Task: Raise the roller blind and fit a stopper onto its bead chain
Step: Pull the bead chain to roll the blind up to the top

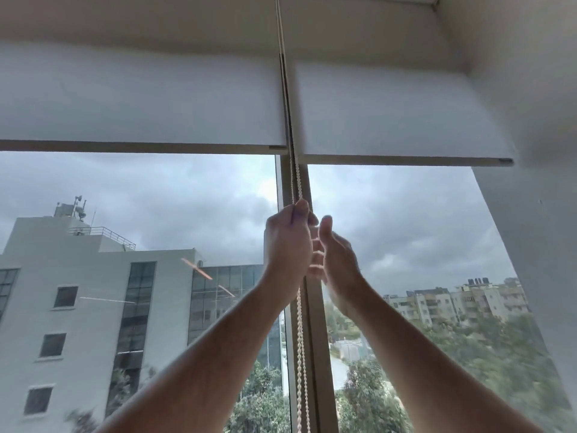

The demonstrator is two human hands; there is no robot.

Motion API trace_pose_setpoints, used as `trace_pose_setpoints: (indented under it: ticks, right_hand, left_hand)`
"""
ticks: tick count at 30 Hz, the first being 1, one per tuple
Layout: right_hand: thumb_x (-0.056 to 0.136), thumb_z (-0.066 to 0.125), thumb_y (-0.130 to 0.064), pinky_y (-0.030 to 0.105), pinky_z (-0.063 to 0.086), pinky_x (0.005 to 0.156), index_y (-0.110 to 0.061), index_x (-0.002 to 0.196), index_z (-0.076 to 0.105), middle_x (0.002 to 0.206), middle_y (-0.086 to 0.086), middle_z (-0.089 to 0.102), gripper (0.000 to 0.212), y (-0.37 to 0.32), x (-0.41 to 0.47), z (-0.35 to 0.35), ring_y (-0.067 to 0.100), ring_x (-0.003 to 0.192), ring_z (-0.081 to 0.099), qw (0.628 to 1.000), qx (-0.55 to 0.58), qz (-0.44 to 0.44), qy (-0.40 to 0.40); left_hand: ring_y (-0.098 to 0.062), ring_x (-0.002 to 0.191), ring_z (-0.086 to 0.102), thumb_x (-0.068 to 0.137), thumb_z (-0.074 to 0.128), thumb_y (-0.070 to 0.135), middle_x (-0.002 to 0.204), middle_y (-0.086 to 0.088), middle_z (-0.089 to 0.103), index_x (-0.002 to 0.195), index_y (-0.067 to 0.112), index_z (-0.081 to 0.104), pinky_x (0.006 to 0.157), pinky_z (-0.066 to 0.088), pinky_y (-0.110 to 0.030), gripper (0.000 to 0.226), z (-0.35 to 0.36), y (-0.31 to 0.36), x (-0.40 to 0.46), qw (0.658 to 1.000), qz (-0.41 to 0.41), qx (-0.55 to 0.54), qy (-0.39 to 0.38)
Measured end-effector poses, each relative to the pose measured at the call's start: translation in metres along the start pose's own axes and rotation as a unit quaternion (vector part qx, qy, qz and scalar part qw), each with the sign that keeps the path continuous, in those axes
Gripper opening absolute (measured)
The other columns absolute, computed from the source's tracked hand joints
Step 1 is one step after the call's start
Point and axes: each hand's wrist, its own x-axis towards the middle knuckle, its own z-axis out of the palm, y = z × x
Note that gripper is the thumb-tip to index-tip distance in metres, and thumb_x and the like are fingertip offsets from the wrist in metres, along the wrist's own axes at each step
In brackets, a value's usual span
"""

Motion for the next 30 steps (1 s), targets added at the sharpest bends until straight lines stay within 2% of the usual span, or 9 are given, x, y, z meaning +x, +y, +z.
trace_pose_setpoints:
  ticks: [2, 4, 9, 11, 14, 21, 25, 28, 30]
  right_hand:
    - [0.101, 0.031, -0.057, 0.029, 0.054, 0.063, -0.013, 0.103, 0.069, 0.091, 0.009, 0.076, 0.058, -0.025, 0.016, 0.002, 0.013, 0.077, 0.074, 1.000, 0.023, 0.001, 0.014]
    - [0.102, 0.036, -0.052, 0.027, 0.054, 0.056, -0.012, 0.098, 0.066, 0.081, 0.007, 0.072, 0.051, -0.050, 0.030, 0.006, 0.016, 0.072, 0.071, 0.998, 0.063, 0.010, 0.013]
    - [0.107, 0.037, -0.025, 0.024, 0.054, 0.047, 0.000, 0.121, 0.053, 0.078, 0.008, 0.056, 0.033, -0.091, 0.049, 0.033, 0.015, 0.057, 0.059, 0.994, 0.092, 0.048, -0.024]
    - [0.105, 0.035, -0.015, 0.018, 0.036, 0.035, -0.004, 0.108, 0.057, 0.060, 0.000, 0.044, 0.025, -0.099, 0.054, 0.044, 0.007, 0.039, 0.040, 0.991, 0.121, 0.055, -0.001]
    - [0.095, 0.028, -0.001, 0.015, 0.020, 0.035, -0.016, 0.080, 0.055, 0.044, -0.007, 0.035, 0.034, -0.098, 0.056, 0.056, 0.007, 0.032, 0.026, 0.991, 0.120, 0.032, 0.046]
    - [0.087, 0.031, -0.001, 0.024, 0.029, 0.039, -0.019, 0.070, 0.053, 0.040, -0.010, 0.041, 0.033, -0.088, 0.049, 0.064, 0.014, 0.030, 0.036, 0.988, -0.038, -0.115, 0.093]
    - [0.090, 0.036, -0.004, 0.031, 0.033, 0.051, -0.024, 0.066, 0.053, 0.052, -0.009, 0.047, 0.036, -0.090, 0.044, 0.065, 0.019, 0.047, 0.044, 0.981, -0.085, -0.136, 0.110]
    - [0.091, 0.039, -0.006, 0.032, 0.039, 0.053, -0.024, 0.065, 0.056, 0.050, -0.011, 0.050, 0.036, -0.086, 0.034, 0.063, 0.015, 0.048, 0.050, 0.981, -0.092, -0.132, 0.105]
    - [0.095, 0.041, -0.012, 0.033, 0.043, 0.052, -0.032, 0.066, 0.061, 0.051, -0.014, 0.054, 0.041, -0.077, 0.024, 0.061, 0.009, 0.049, 0.054, 0.981, -0.096, -0.146, 0.089]
  left_hand:
    - [-0.001, 0.045, 0.056, 0.100, 0.047, 0.025, 0.048, 0.011, 0.059, 0.056, 0.027, 0.064, 0.046, 0.044, -0.020, 0.047, 0.002, -0.004, -0.011, 1.000, 0.019, -0.017, -0.002]
    - [0.000, 0.043, 0.044, 0.100, 0.047, 0.022, 0.044, 0.015, 0.052, 0.057, 0.024, 0.063, 0.049, 0.036, -0.024, 0.046, 0.000, -0.009, -0.019, 0.999, 0.036, -0.018, -0.001]
    - [-0.011, 0.045, 0.030, 0.102, 0.047, 0.029, 0.043, 0.011, 0.035, 0.060, 0.024, 0.060, 0.049, 0.025, -0.033, 0.044, -0.006, -0.017, -0.043, 0.999, 0.047, -0.008, 0.000]
    - [-0.010, 0.044, 0.029, 0.103, 0.046, 0.030, 0.044, 0.011, 0.033, 0.062, 0.026, 0.060, 0.047, 0.023, -0.030, 0.043, -0.009, -0.018, -0.053, 0.999, 0.047, -0.023, -0.010]
    - [-0.006, 0.042, 0.030, 0.103, 0.047, 0.029, 0.042, 0.010, 0.035, 0.061, 0.024, 0.060, 0.046, 0.024, -0.028, 0.044, -0.015, -0.021, -0.057, 0.998, 0.051, -0.027, -0.010]
    - [-0.012, 0.034, 0.039, 0.101, 0.041, 0.035, 0.041, 0.000, 0.046, 0.062, 0.012, 0.069, 0.038, 0.035, -0.019, 0.053, -0.041, -0.025, -0.044, 0.988, -0.013, -0.097, -0.116]
    - [-0.027, 0.059, 0.064, 0.103, 0.034, 0.048, 0.068, -0.020, 0.067, 0.077, 0.007, 0.070, 0.053, 0.056, -0.029, 0.060, -0.049, -0.015, -0.010, 0.991, -0.079, -0.088, -0.057]
    - [-0.019, 0.073, 0.072, 0.102, 0.030, 0.052, 0.087, -0.017, 0.075, 0.094, 0.010, 0.069, 0.056, 0.058, -0.026, 0.059, -0.052, 0.003, 0.018, 0.994, -0.056, -0.055, -0.074]
    - [-0.009, 0.072, 0.074, 0.102, 0.032, 0.053, 0.086, -0.006, 0.077, 0.102, 0.011, 0.069, 0.053, 0.056, -0.022, 0.056, -0.050, 0.019, 0.032, 0.992, -0.052, -0.069, -0.090]
